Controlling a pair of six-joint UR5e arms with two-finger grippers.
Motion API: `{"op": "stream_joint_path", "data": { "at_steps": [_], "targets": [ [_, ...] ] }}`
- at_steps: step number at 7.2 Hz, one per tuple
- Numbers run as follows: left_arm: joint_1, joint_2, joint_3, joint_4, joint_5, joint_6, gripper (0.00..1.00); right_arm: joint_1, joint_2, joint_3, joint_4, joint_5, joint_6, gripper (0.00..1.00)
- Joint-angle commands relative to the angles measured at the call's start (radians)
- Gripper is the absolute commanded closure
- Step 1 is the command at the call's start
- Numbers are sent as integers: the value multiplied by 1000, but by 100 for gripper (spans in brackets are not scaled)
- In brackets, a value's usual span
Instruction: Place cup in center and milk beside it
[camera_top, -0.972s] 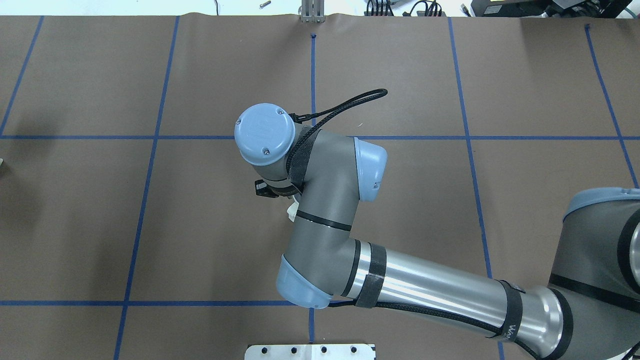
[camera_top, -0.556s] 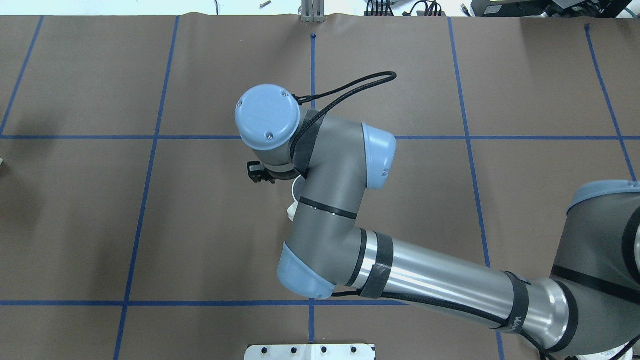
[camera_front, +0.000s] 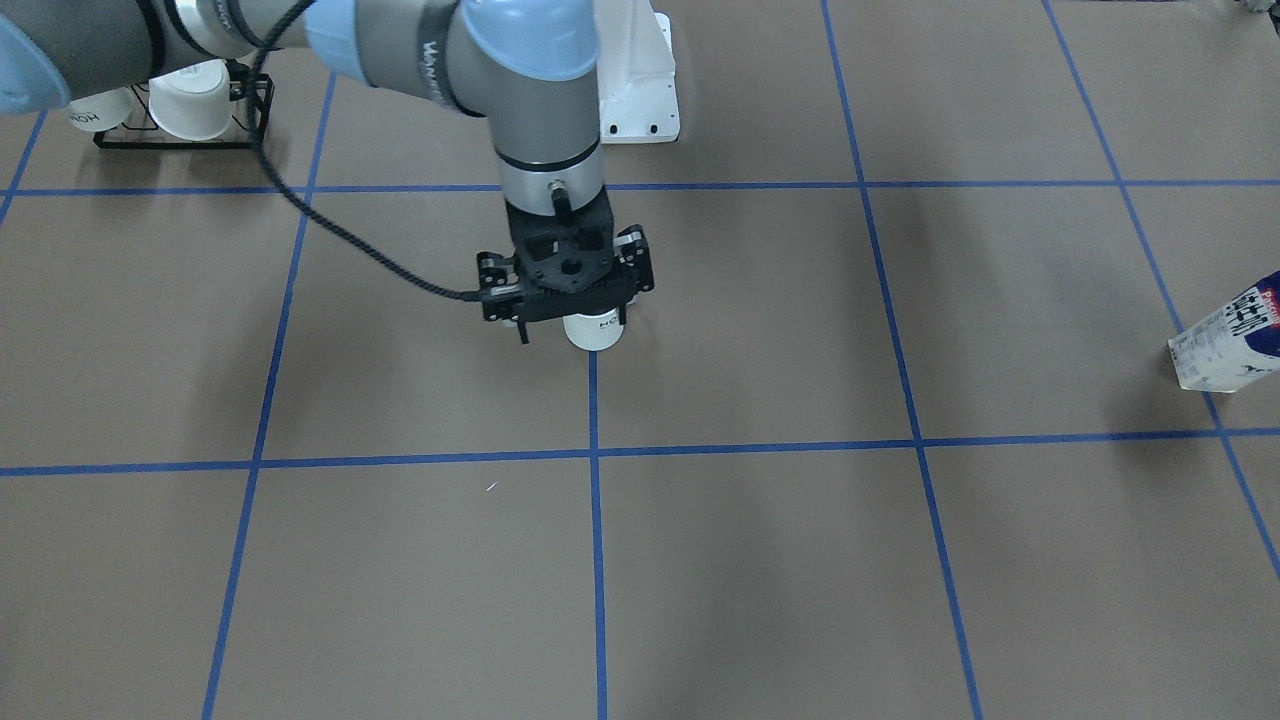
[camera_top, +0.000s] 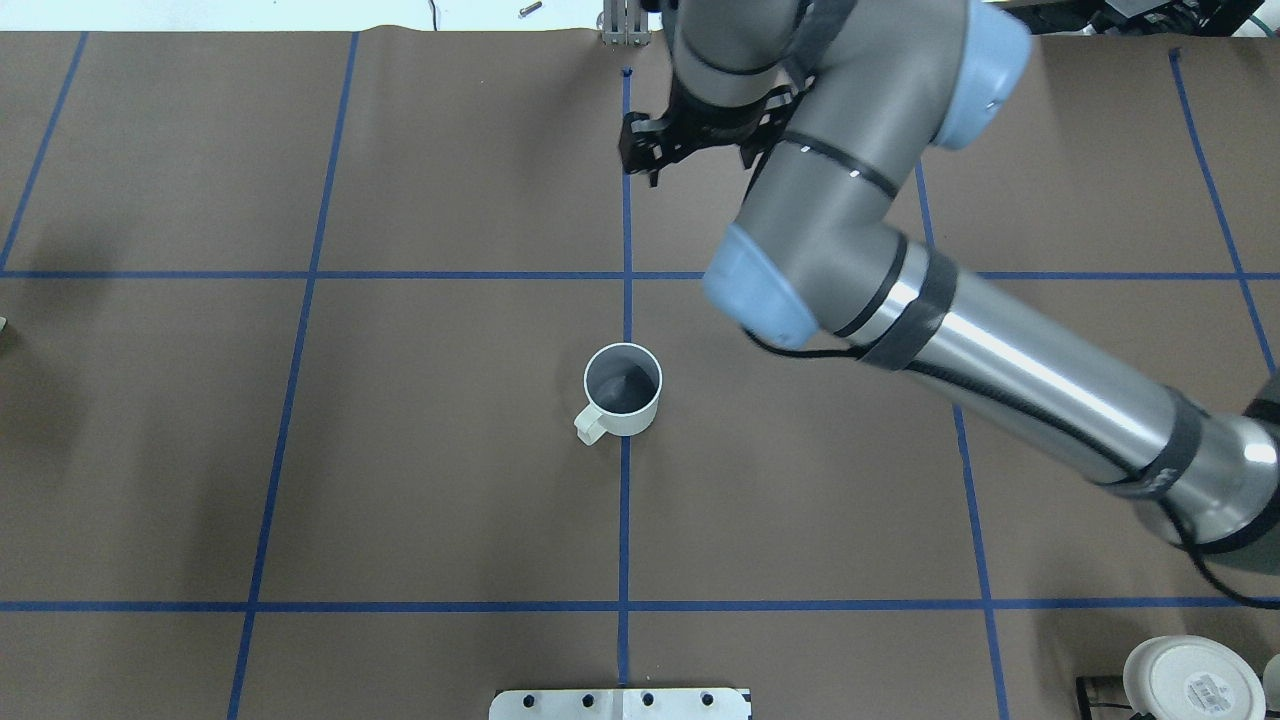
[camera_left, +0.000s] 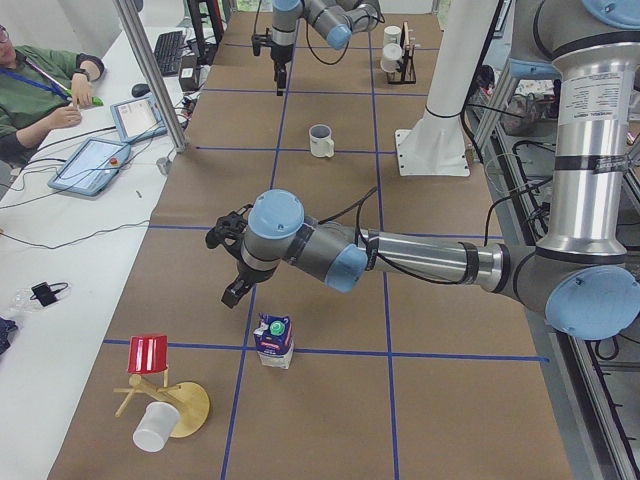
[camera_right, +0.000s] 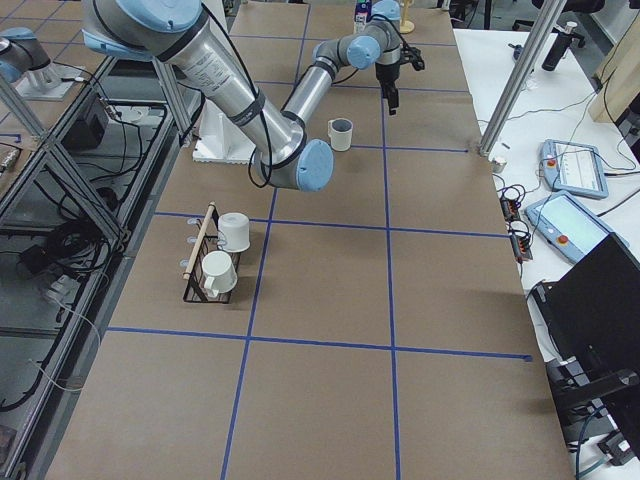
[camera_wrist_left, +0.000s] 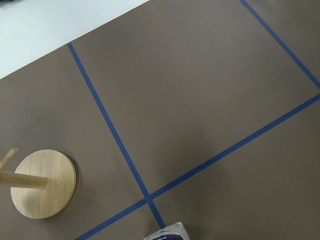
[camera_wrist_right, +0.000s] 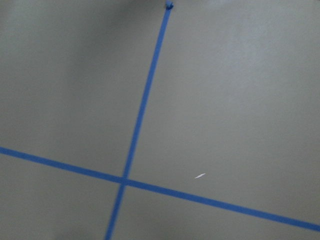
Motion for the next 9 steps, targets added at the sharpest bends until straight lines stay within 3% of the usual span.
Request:
{"op": "stream_joint_path", "data": {
  "at_steps": [1,4,5,7,8,9],
  "targets": [
    [0,-3,-3,-1,0,-1,1,242,-222,85,5,56,-398,1],
    [0,-1,2,0,-3,9,0,523,-482,99,4,237,-765,0],
    [0,-1,3,2,-3,10,0,610,-571,105,7,260,-771,0],
    [-1,2,3,11,-3,10,0,761,-738,118,14,268,-833,0],
    [-4,8,23,12,-3,10,0,772,-856,125,24,244,-843,0],
    [-4,11,35,14,0,9,0,772,-950,118,106,190,-847,0]
  ]
}}
